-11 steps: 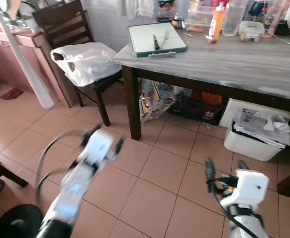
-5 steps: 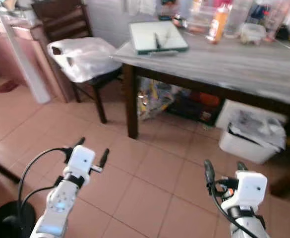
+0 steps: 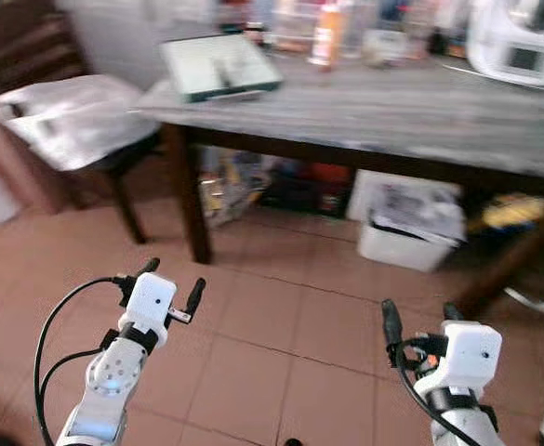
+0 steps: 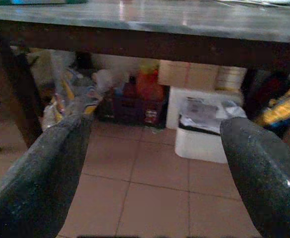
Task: Setting the table
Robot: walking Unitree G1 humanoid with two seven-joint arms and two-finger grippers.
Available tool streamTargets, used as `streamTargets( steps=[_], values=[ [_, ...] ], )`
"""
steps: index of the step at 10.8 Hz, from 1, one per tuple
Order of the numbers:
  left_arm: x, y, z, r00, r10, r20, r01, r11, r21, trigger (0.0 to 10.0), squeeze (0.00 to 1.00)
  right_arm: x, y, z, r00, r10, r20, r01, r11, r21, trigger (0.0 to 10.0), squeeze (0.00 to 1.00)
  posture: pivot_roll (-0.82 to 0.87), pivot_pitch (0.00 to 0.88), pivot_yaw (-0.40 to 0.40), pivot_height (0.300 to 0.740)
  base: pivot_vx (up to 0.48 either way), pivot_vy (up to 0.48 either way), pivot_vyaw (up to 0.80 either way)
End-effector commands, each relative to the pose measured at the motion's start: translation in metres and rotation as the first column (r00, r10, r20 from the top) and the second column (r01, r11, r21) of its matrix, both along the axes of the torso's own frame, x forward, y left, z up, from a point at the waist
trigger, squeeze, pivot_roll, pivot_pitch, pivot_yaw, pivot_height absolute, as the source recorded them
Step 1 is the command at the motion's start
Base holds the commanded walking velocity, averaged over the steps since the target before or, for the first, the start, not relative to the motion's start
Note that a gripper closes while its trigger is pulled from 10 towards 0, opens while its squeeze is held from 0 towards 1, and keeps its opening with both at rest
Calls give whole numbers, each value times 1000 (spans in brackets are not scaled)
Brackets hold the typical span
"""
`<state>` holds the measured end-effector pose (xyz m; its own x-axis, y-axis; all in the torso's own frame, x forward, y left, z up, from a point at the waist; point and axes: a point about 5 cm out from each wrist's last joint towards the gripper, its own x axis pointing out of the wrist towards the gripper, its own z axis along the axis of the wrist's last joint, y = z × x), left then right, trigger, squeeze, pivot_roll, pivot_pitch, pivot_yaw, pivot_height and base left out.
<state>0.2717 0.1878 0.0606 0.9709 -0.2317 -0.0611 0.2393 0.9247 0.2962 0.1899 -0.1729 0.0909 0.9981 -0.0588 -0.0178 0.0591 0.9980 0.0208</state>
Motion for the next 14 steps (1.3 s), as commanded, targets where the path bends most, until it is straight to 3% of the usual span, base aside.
streamTargets(
  steps=[1,8,14],
  values=[
    [1,-1,-2,1000,-15,-6,15,1000,11,10000,0,-1,-1,3,1000,-5,3,5,1000,-6,10000,0,104,97,3,740,0,0,-800],
    [2,-1,0,1000,-25,13,25,999,33,10000,0,1,7,1,1000,18,-9,-18,1000,3,10000,0,107,116,4,740,0,0,-800],
    [6,-13,9,998,-44,46,42,998,39,10000,0,5,8,1,1000,27,-8,-27,1000,-2,10000,0,109,101,8,740,0,0,-800]
  ],
)
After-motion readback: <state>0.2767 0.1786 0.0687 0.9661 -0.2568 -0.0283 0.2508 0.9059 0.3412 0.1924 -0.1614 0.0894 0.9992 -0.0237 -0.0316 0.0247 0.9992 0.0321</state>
